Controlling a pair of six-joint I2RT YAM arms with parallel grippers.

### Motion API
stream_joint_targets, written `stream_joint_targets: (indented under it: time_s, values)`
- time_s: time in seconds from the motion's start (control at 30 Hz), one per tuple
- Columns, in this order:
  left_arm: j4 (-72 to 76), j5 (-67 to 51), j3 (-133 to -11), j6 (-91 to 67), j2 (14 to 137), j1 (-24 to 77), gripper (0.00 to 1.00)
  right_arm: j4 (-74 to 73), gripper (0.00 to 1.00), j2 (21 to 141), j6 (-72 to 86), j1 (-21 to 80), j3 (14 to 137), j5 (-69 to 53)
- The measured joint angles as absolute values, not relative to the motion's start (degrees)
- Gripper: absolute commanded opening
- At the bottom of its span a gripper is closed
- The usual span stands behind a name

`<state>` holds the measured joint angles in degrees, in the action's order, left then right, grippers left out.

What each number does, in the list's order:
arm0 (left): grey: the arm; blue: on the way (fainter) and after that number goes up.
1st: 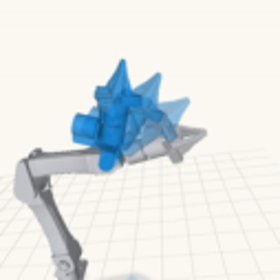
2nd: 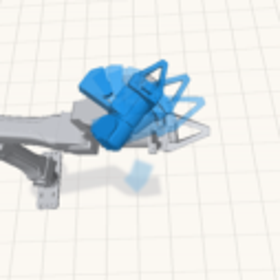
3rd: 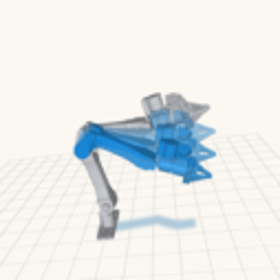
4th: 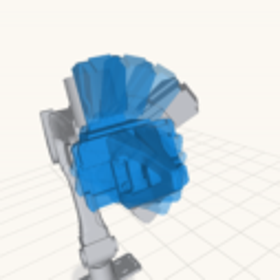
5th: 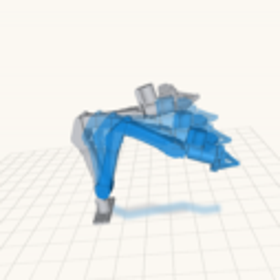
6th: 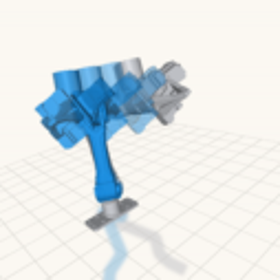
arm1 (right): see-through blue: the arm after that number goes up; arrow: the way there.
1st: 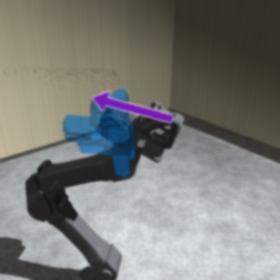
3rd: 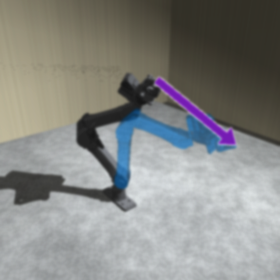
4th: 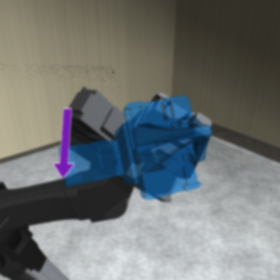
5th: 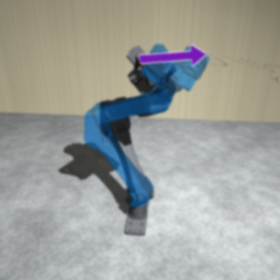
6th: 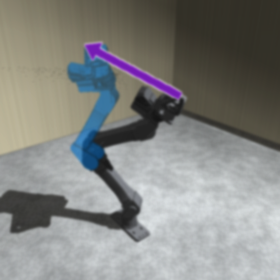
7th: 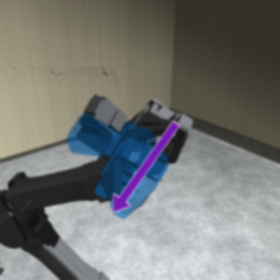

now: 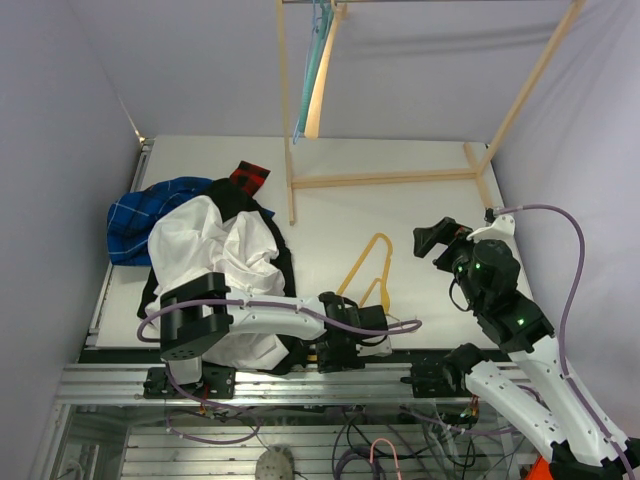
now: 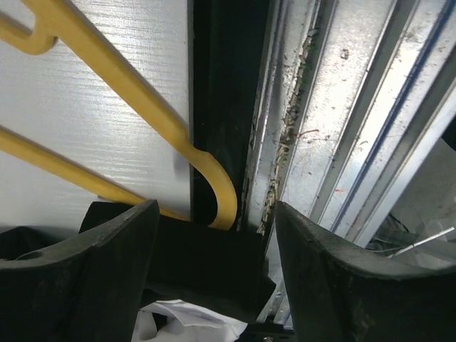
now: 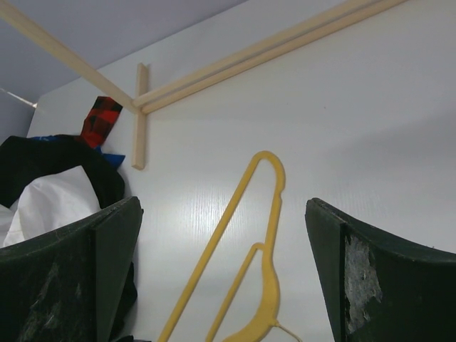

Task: Place the shirt on the hanger
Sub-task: Pick up the hanger at the center of the board.

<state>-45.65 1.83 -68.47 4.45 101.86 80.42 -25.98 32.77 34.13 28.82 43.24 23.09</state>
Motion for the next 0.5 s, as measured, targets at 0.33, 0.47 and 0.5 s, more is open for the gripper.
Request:
stream_joint_targets:
  time_s: [0.33, 0.47, 0.5]
  values:
    - [-45.23, 2.33, -68.38, 2.81, 104.62, 80.12, 0.59, -25.98, 1.0, 32.67, 34.28, 28.82, 42.7, 23.09]
    - [-45.21, 2.35, -68.4, 2.44, 105.97, 79.61, 0.48, -25.96, 1.0, 32.67, 34.26, 28.82, 42.61, 23.09]
    - [-45.5, 2.37, -68.55, 2.44, 106.32, 79.5, 0.47, -25.96, 1.0, 32.67, 34.26, 28.82, 42.61, 23.09]
